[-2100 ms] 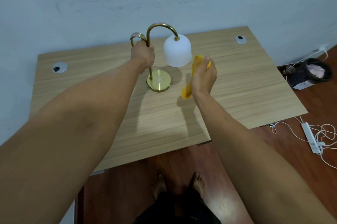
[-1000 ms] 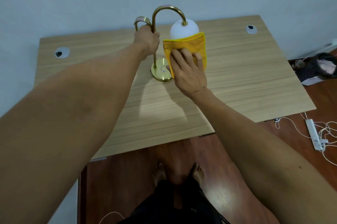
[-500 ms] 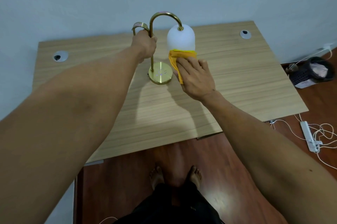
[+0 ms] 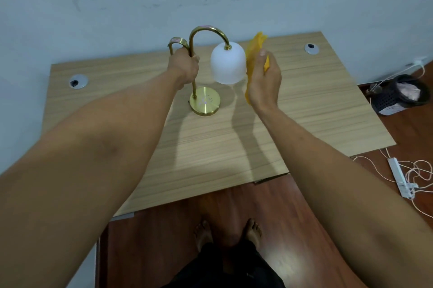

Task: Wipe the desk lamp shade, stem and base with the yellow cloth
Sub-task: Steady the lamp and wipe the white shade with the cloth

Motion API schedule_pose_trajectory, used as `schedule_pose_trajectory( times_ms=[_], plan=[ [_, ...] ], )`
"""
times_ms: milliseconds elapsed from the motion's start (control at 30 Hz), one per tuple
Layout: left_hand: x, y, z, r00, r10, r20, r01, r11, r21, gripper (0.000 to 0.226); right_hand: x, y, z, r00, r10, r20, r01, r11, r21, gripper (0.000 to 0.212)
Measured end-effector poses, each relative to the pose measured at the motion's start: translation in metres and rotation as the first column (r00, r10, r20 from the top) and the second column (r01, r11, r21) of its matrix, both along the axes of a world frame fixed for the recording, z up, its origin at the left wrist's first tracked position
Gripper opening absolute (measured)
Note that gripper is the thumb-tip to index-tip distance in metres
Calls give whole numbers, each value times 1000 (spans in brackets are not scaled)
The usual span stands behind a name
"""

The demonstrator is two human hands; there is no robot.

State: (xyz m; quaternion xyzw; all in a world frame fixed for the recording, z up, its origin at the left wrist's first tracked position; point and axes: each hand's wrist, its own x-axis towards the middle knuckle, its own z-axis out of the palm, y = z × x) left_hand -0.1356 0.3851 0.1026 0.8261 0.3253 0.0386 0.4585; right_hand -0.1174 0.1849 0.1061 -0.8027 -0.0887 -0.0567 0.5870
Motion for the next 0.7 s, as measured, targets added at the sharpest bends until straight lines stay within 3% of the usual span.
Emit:
schedule_pose_trajectory(
  times_ms=[100,200,367,500,633,700],
  plan=[
    [-1,0,1,1000,-2,4,2,1000,-6,28,-19,18,-8,972,153,176,-150,988,-32,40],
    [0,0,3,1000,-8,-5,8,1000,-1,28,-18,29,-10,976,141,164,-134,989,-58,45],
    [1,-1,4,1000,-4,-10,4,1000,-10,27,16,39,15,980,173,-94,-180,981,-66,55],
    [1,-2,2,1000,7,-4,-7,1000,7,27,33,38,24,927,244,-285,-224,969,101,55],
    [0,-2,2,1000,16,-6,-16,1000,15,27,47,34,14,816,133,-562,-25,980,197,54],
    [0,-2,2,1000,23,-3,-23,1000,9,27,40,28,10,787,86,-611,97,960,261,56]
  ],
)
